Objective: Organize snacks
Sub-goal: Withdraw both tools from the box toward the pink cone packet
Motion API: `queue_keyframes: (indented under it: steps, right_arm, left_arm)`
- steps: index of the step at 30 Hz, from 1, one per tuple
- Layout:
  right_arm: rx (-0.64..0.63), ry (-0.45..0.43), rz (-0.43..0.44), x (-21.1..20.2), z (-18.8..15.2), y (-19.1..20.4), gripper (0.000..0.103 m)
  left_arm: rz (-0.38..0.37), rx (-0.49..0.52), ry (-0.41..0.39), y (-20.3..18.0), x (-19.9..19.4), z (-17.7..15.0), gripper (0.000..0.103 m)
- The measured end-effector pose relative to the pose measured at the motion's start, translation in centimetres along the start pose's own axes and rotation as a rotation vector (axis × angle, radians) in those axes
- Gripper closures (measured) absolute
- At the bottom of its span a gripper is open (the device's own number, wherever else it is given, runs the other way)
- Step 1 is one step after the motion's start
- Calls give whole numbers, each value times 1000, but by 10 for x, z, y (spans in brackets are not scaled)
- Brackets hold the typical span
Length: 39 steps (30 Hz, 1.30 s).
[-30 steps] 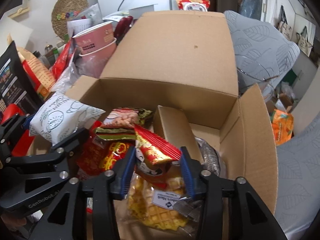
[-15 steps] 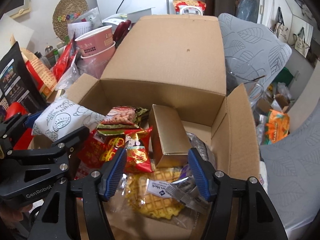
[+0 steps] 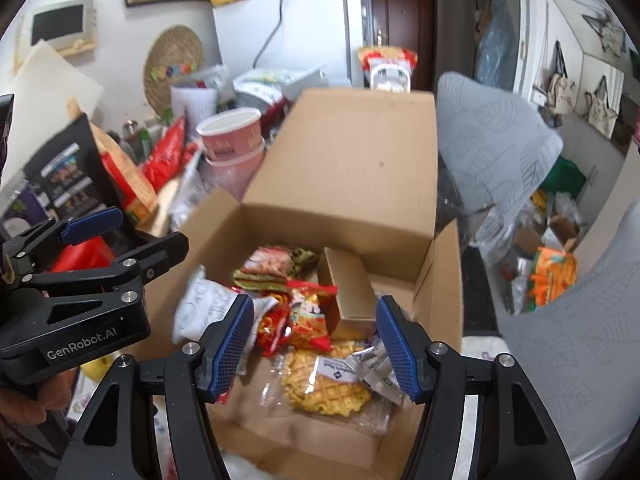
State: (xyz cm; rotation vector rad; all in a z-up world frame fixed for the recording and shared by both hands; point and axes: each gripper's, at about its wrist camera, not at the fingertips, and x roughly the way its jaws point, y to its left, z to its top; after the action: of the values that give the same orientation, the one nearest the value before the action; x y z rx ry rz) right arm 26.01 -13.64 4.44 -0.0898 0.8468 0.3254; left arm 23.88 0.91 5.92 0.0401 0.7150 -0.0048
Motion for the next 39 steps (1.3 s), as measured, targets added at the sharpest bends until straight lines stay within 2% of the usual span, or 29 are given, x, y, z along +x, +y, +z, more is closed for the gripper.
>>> queue_keyframes:
  steps: [9, 21, 27, 39]
  right_arm:
    - [-28, -103, 18, -58, 3, 16, 39]
    - [-67, -222, 13, -130, -13, 32, 37]
    - [-75, -269, 7, -158, -30, 40, 36]
    - [-88, -292, -14, -186, -73, 55, 36]
  left_arm:
    - [-5, 0, -84, 2, -60, 6, 21]
    - [-34, -2, -168, -1, -129, -4, 21]
    - [-48, 14, -198, -3, -153, -18, 21]
    - [-86, 26, -219, -3, -187, -57, 21]
